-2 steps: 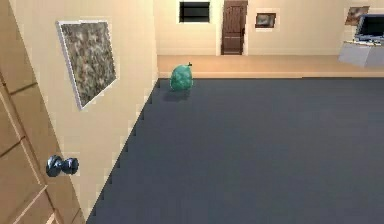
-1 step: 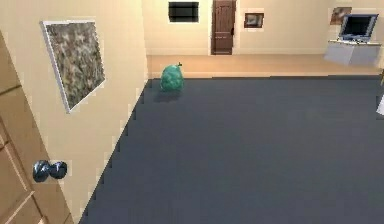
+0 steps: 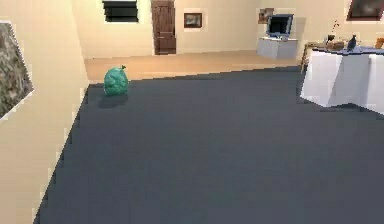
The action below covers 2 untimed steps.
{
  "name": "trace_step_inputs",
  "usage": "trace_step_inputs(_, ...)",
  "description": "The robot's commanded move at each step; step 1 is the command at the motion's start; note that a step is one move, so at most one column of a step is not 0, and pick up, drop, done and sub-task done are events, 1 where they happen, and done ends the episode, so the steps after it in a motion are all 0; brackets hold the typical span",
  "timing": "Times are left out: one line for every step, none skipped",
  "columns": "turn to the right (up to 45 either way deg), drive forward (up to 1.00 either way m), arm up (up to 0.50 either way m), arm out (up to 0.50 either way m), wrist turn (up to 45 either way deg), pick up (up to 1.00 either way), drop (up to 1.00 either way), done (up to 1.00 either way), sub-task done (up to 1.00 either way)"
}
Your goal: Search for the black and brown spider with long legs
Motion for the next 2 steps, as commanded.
trace_step_inputs(0.0, 0.5, 0.0, 0.0, 0.0, 0.0, 0.0, 0.0, 0.0)
trace_step_inputs(-9.0, 0.0, 0.0, 0.0, 0.0, 0.0, 0.0, 0.0, 0.0)
